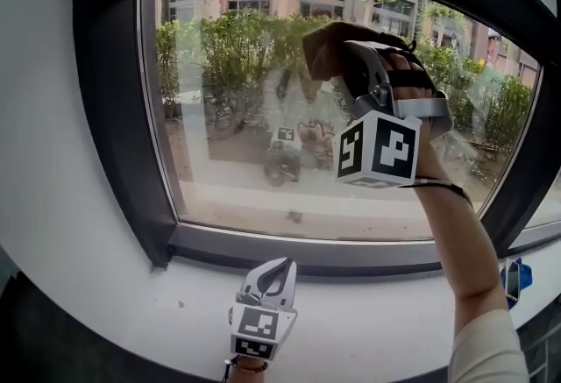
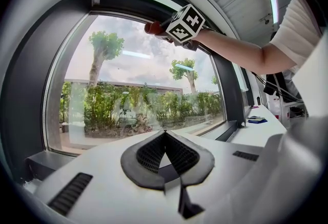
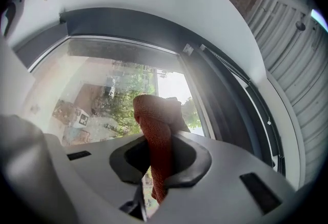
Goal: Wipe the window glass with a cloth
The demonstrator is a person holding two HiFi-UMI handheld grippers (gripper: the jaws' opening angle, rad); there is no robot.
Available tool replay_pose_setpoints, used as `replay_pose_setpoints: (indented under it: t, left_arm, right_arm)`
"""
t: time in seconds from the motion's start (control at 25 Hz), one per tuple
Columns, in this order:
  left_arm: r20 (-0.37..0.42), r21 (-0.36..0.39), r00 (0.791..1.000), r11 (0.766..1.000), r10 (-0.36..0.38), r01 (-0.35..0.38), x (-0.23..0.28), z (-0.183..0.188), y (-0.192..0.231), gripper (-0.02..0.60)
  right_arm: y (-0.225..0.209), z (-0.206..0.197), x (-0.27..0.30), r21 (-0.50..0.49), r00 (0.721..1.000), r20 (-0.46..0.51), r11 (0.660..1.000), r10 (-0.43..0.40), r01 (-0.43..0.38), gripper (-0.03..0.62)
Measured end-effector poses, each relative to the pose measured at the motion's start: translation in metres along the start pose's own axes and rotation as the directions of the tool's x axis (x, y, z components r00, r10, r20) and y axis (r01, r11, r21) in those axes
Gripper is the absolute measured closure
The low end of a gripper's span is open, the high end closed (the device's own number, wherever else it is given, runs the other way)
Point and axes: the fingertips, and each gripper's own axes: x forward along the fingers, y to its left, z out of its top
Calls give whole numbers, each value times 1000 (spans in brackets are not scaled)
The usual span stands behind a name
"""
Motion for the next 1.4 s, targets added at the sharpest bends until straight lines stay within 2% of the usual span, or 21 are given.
replay_pose_setpoints:
  t: [0.28, 0.52, 0.8, 1.04, 1.2, 1.4]
  left_arm:
    - [-7, -16, 1000, 1000, -3, 2, -3, -1, 1, 561]
    - [-8, -41, 1000, 999, 3, -3, -4, 0, 3, 561]
    - [-2, -20, 1000, 1000, -1, 1, -5, 2, 2, 561]
    - [-18, -50, 1000, 998, 23, -24, -9, -3, 10, 561]
    - [-7, -99, 998, 993, 67, -68, -16, -1, 24, 561]
    - [-4, -155, 996, 984, 92, -91, -23, -3, 35, 561]
  right_arm:
    - [19, 2, -9, 124, 1000, 12, 992, 3, -5, 531]
    - [35, 3, -17, 180, 994, 23, 978, 104, -106, 528]
    - [54, 4, -24, 227, 987, 37, 961, 156, -160, 528]
    - [81, 6, -35, 232, 981, 36, 953, 191, -194, 528]
    - [111, 11, -46, 242, 970, 50, 939, 238, -243, 528]
    - [137, 12, -58, 273, 967, 39, 928, 252, -253, 528]
